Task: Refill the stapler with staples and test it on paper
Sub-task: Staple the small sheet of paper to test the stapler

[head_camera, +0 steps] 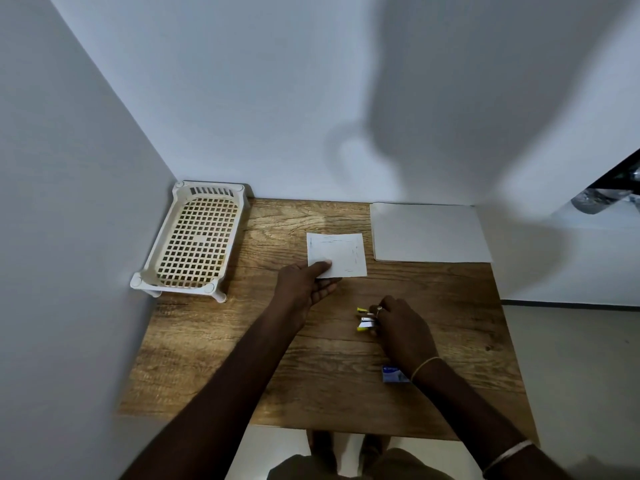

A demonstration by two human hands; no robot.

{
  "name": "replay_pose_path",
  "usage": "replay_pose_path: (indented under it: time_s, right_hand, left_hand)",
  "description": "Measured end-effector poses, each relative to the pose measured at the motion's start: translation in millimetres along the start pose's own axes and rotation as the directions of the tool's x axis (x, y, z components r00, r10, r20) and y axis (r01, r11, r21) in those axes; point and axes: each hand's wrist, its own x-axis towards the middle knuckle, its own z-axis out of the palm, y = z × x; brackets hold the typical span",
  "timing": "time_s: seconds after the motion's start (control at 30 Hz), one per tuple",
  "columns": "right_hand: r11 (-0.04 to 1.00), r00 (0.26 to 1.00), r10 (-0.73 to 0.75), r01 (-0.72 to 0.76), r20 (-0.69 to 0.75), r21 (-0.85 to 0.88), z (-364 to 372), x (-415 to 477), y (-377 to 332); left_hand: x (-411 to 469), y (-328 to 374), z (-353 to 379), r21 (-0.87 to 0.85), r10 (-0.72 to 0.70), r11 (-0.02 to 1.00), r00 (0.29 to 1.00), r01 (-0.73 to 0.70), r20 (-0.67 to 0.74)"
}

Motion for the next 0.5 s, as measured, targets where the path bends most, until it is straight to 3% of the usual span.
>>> replay_pose_path:
  time_s: [0.5]
  right_hand:
    - [0.999,0.999,0.001,0.001,0.044,-0.055,7.1,-7.3,1.8]
  left_hand:
    - [1.7,0.0,3.7,-0.006,-0.012,1.0,1.0,0.012,-0.011]
